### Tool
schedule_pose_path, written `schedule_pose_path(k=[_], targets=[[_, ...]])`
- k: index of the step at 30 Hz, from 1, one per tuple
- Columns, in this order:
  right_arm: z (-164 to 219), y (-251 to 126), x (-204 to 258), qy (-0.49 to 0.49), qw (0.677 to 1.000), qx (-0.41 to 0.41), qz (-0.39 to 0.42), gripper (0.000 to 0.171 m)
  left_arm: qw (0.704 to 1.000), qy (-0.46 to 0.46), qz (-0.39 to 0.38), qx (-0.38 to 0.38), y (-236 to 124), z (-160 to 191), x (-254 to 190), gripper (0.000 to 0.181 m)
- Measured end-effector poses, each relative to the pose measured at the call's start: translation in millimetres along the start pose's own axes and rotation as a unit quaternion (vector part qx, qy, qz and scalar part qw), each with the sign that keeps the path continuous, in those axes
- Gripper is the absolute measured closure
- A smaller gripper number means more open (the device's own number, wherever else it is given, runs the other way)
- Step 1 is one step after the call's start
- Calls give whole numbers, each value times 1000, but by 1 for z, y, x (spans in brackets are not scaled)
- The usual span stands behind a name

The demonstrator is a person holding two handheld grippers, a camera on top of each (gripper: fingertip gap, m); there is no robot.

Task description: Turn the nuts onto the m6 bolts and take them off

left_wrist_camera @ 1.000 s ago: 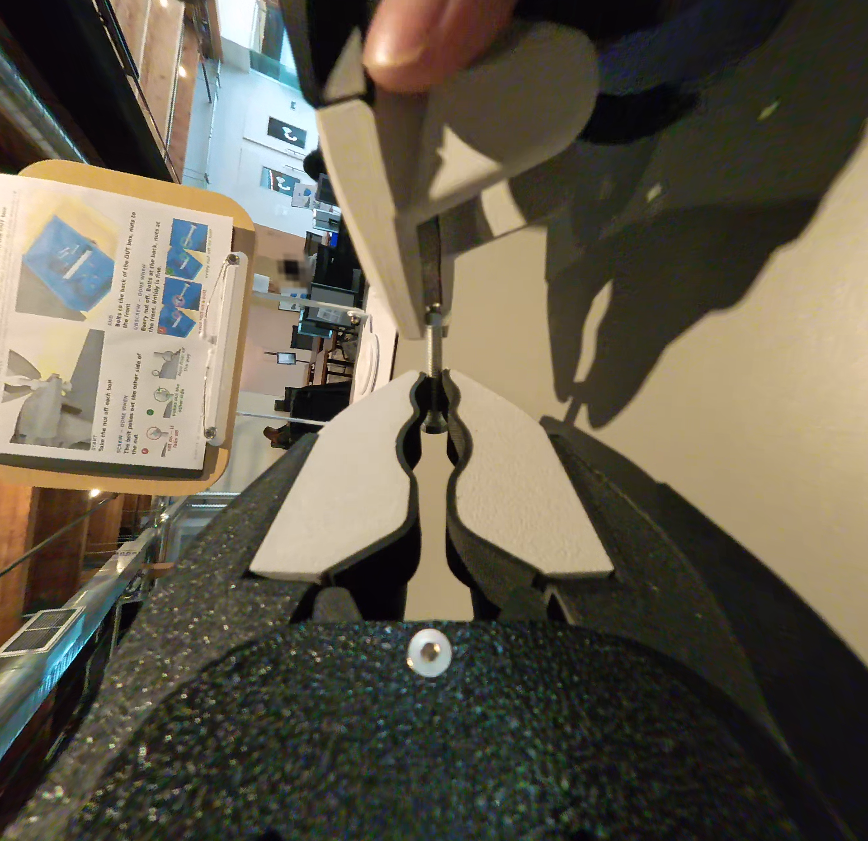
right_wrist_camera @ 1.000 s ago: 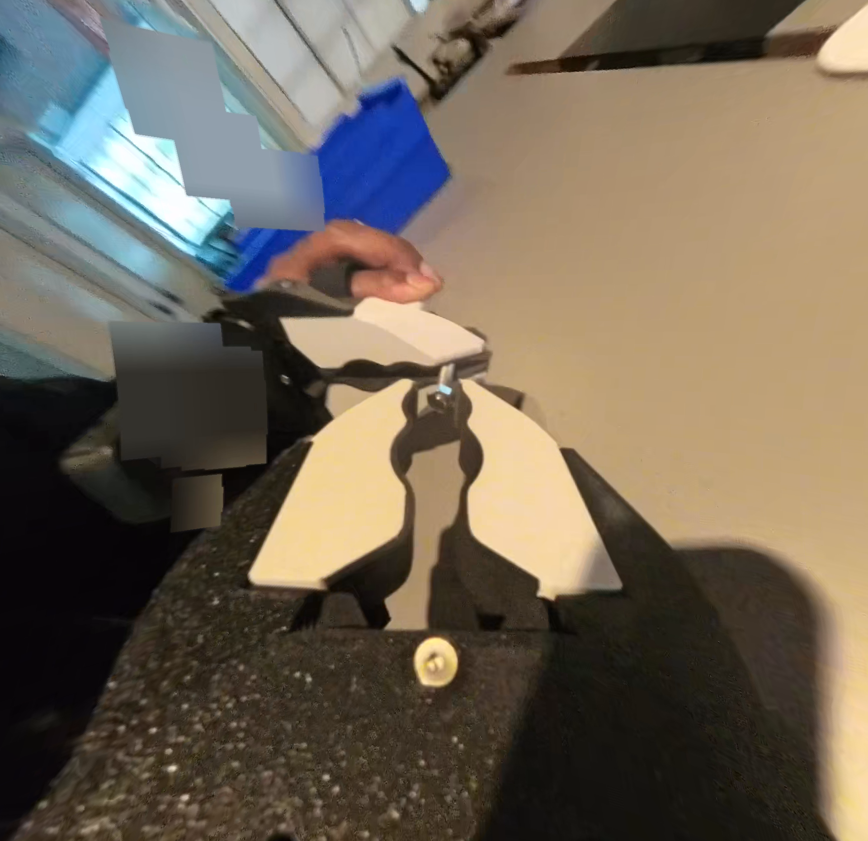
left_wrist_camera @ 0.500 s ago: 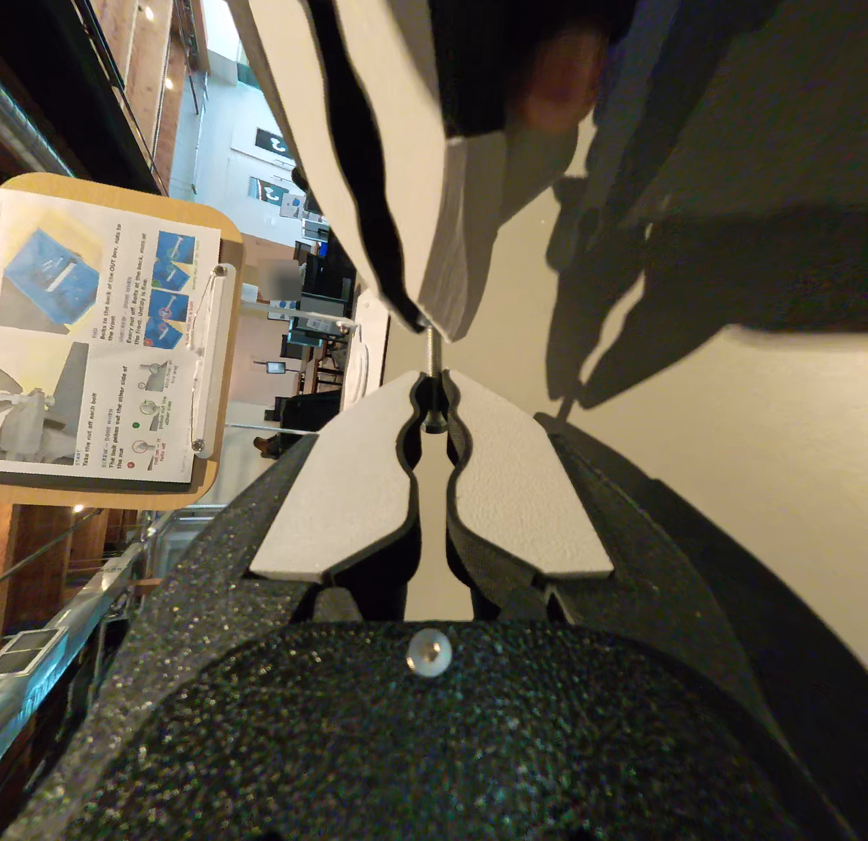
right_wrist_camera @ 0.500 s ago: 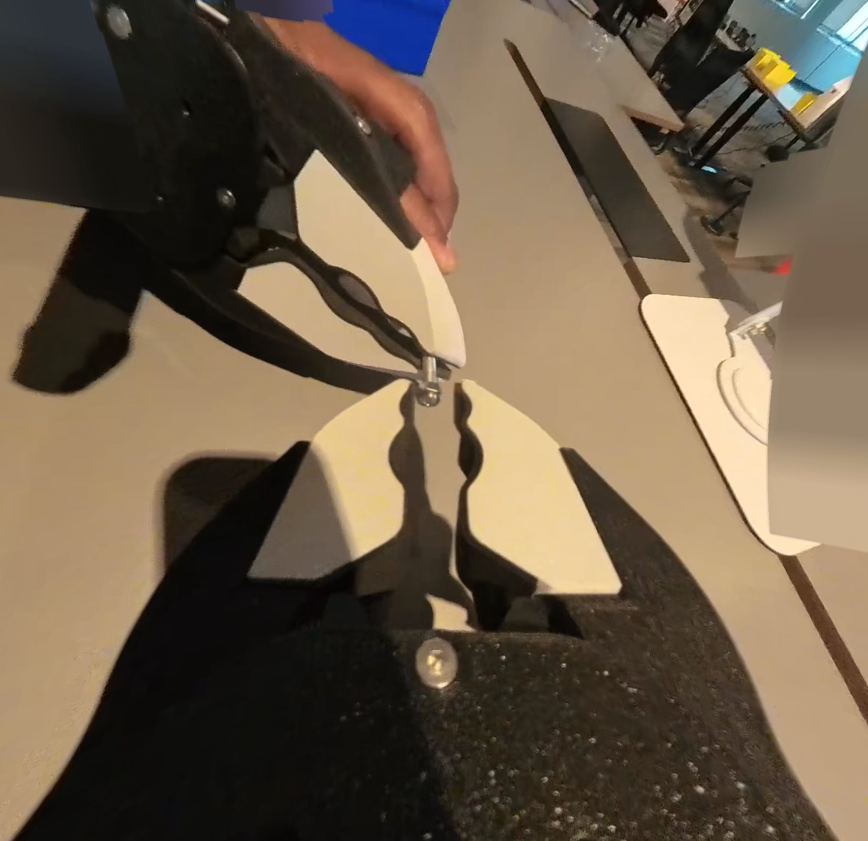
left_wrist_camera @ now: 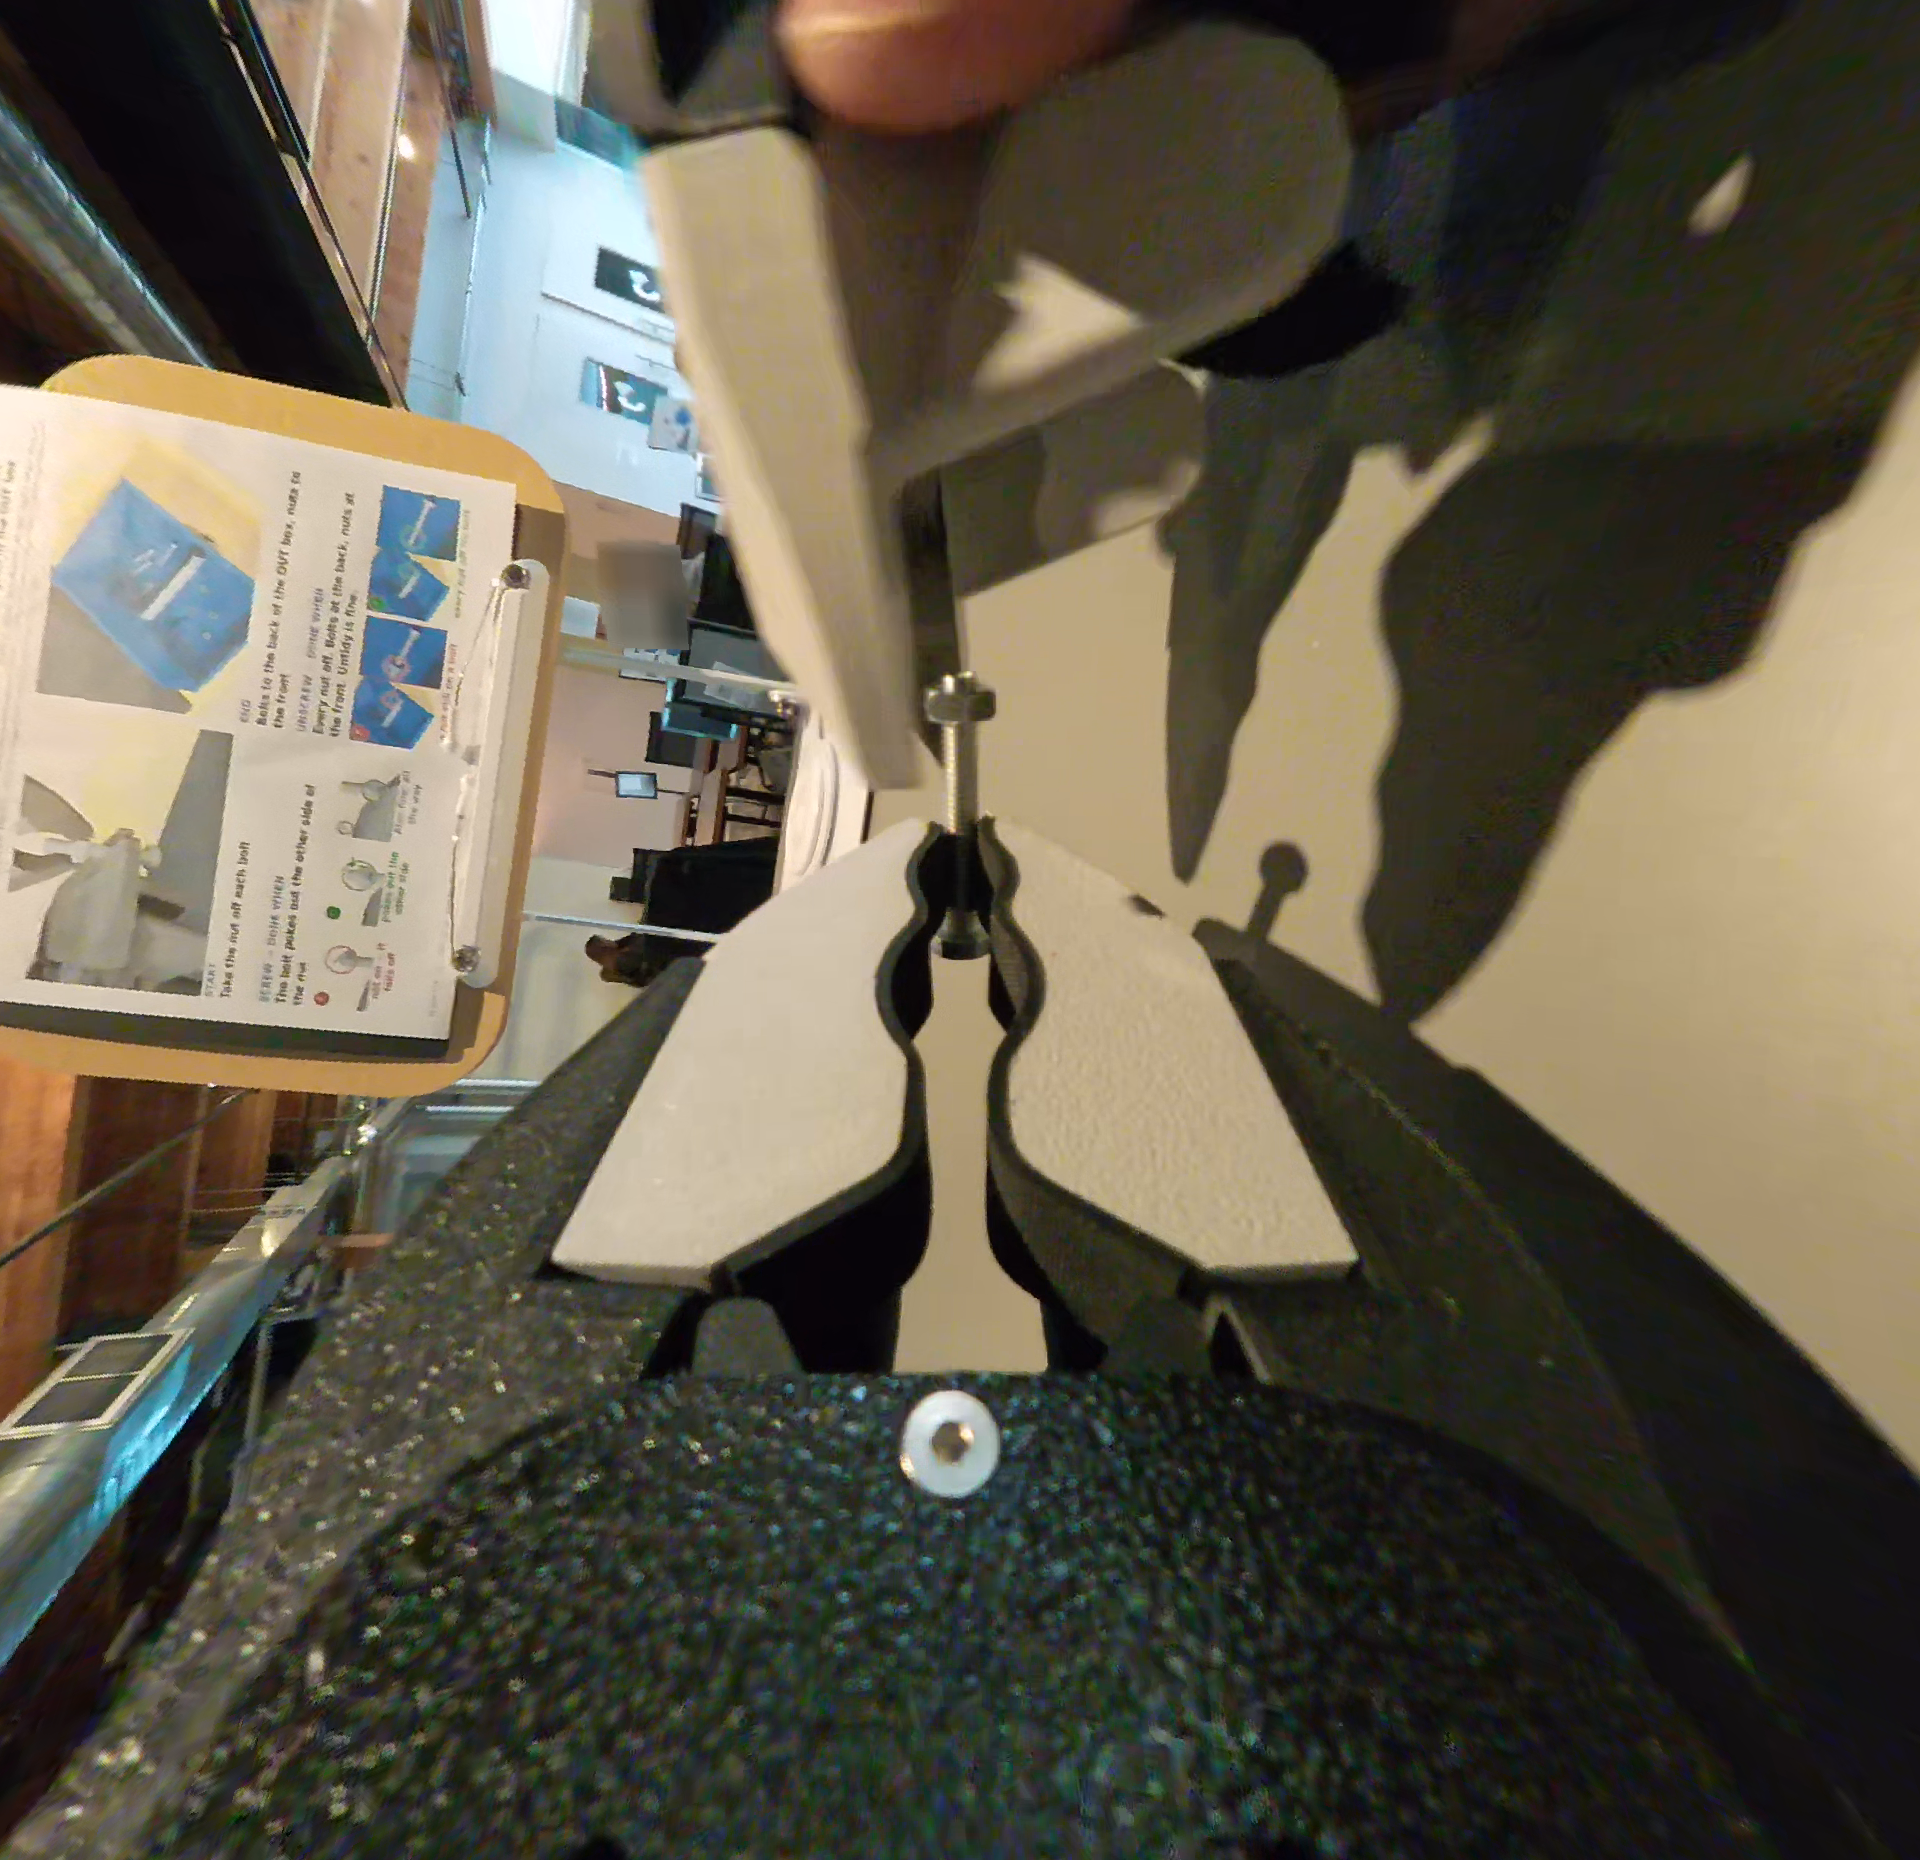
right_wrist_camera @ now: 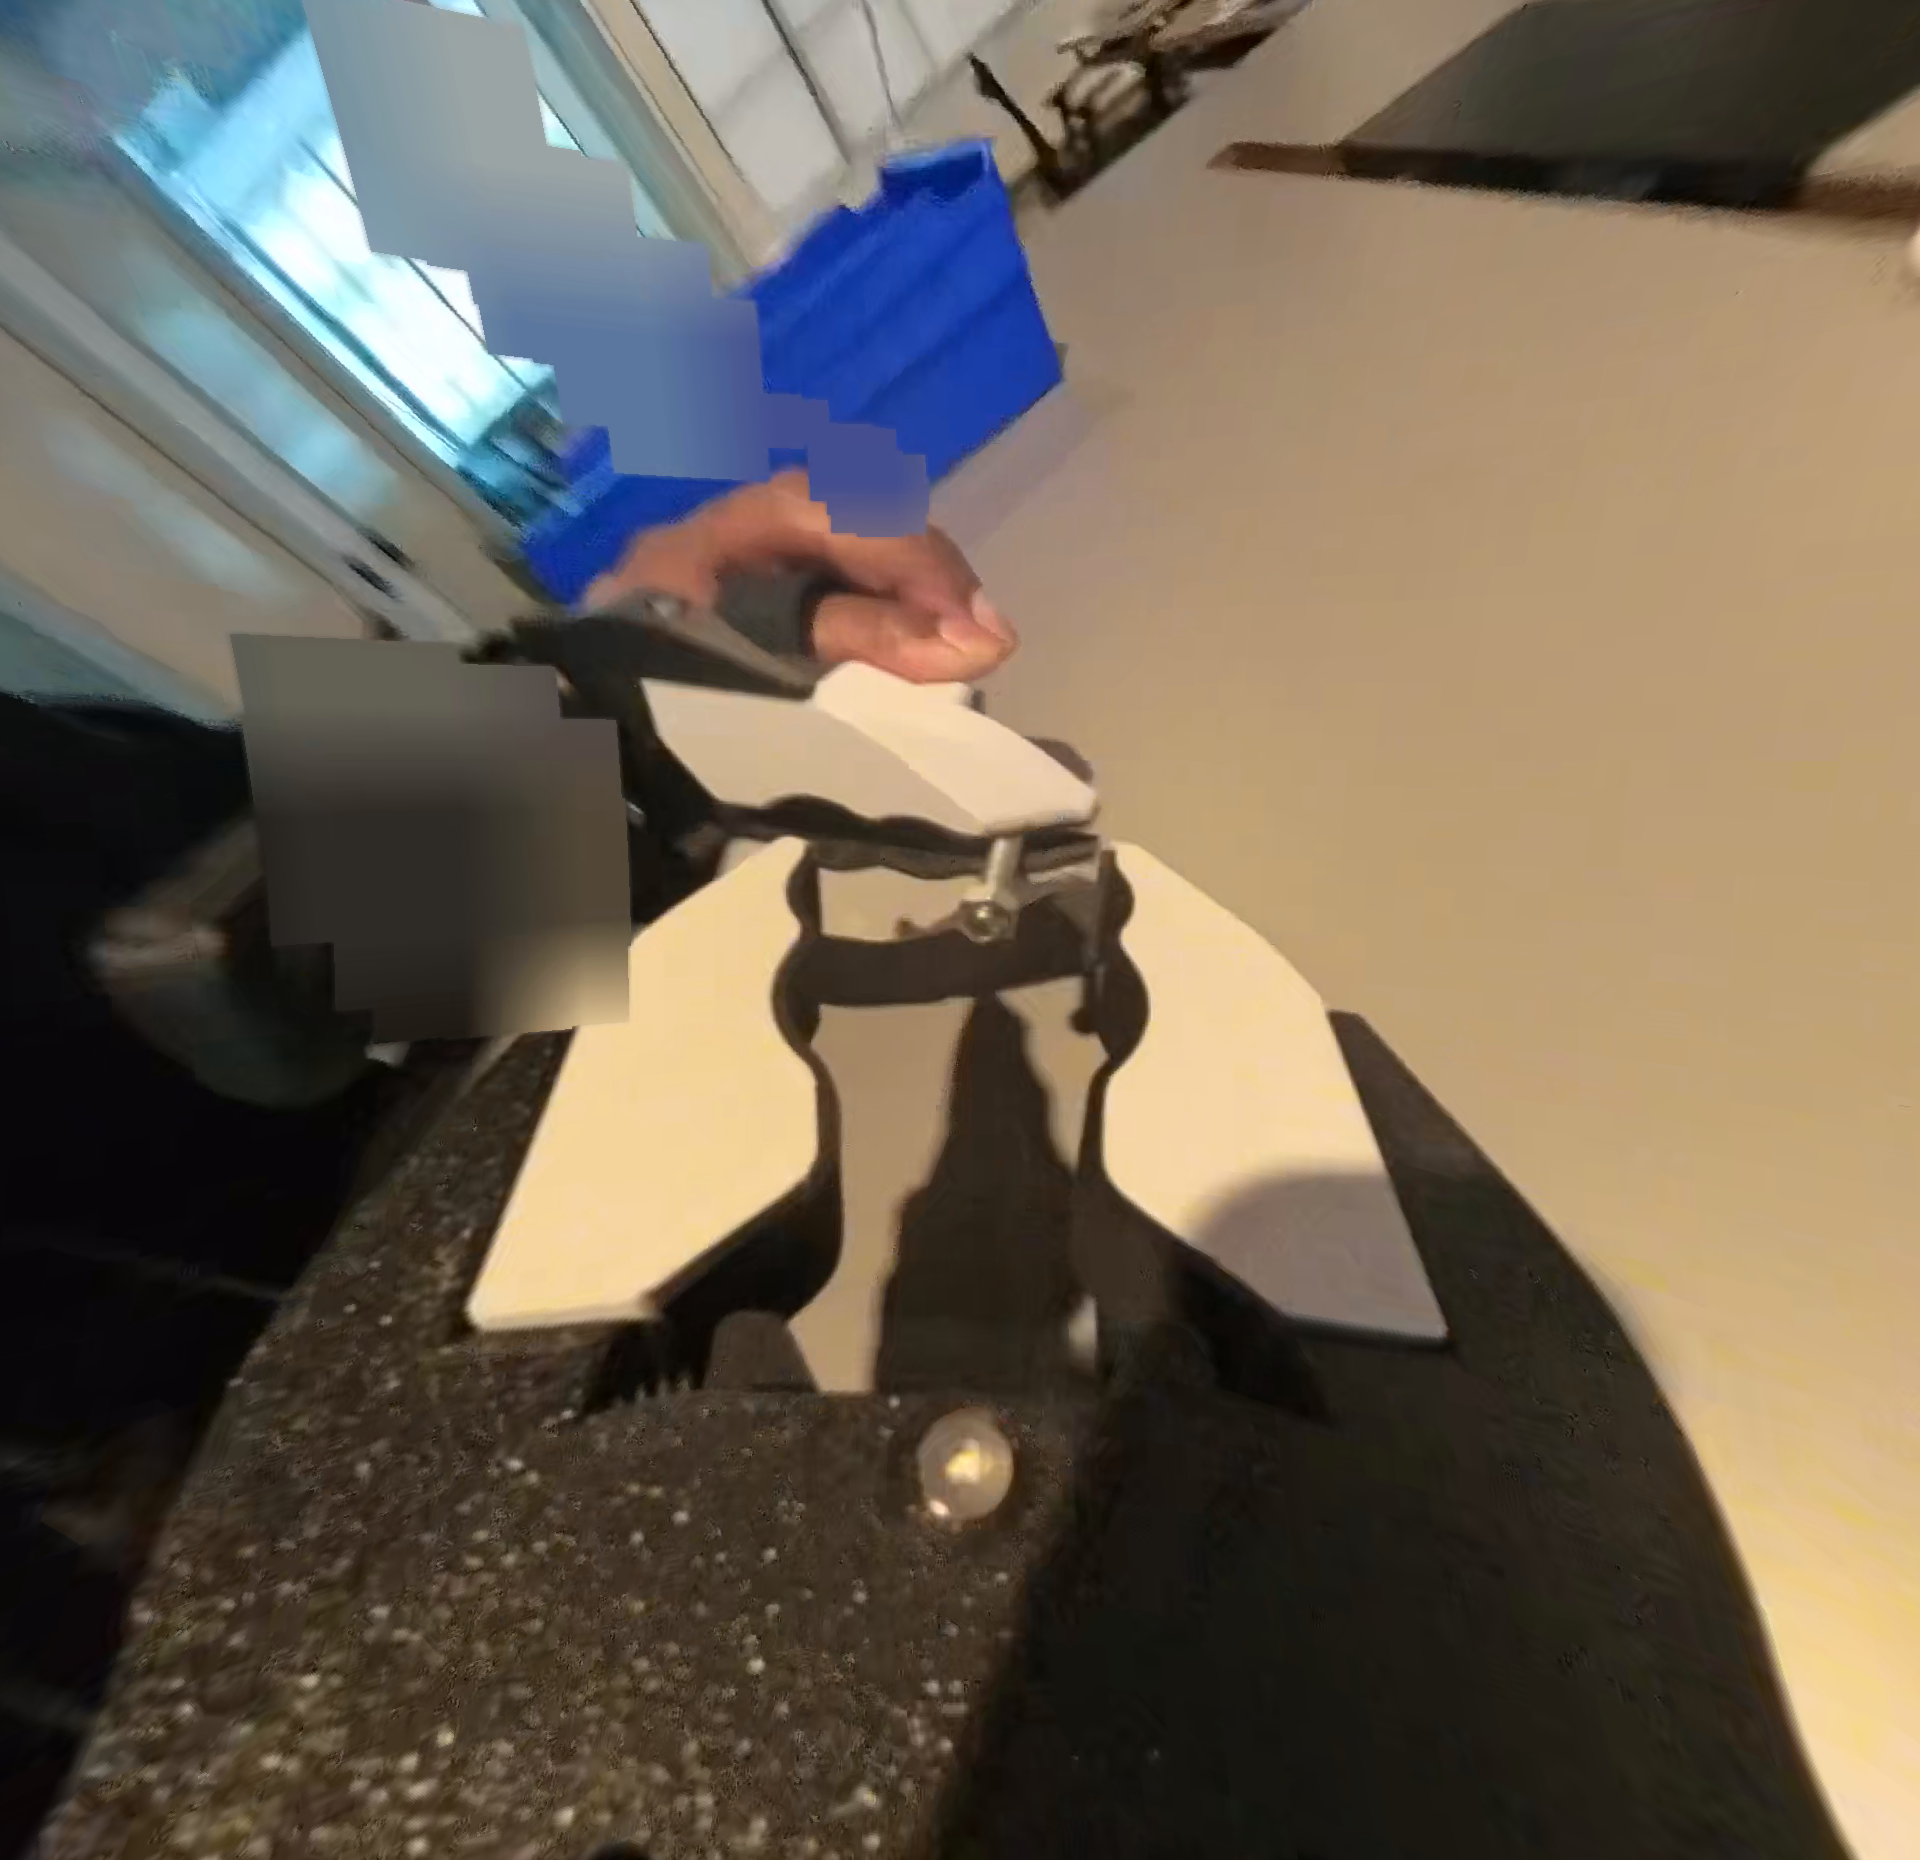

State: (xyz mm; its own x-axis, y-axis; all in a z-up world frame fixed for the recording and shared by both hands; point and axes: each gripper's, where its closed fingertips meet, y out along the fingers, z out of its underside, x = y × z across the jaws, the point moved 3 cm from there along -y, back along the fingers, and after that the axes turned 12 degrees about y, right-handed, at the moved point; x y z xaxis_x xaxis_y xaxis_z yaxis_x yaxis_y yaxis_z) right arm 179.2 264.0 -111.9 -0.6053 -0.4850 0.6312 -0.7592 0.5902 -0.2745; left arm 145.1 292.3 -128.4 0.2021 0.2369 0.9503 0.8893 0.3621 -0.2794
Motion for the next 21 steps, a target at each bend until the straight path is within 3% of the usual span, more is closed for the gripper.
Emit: schedule_pose_path(k=[4, 7, 12, 21], targets=[[-4, -5, -3, -187, 978, -8, 96, 112, 999, -40, 2, -3, 1, 3, 1, 176], [-7, -10, -1, -249, 962, -34, 106, 114, 997, -70, 1, -5, 2, 6, 3, 175], [-10, -13, -3, -261, 959, -58, 93, 115, 994, -107, 0, -13, 5, 8, 4, 176], [-2, -8, -1, -273, 958, -29, 83, 118, 990, -139, 18, -30, 12, 6, -1, 176]])
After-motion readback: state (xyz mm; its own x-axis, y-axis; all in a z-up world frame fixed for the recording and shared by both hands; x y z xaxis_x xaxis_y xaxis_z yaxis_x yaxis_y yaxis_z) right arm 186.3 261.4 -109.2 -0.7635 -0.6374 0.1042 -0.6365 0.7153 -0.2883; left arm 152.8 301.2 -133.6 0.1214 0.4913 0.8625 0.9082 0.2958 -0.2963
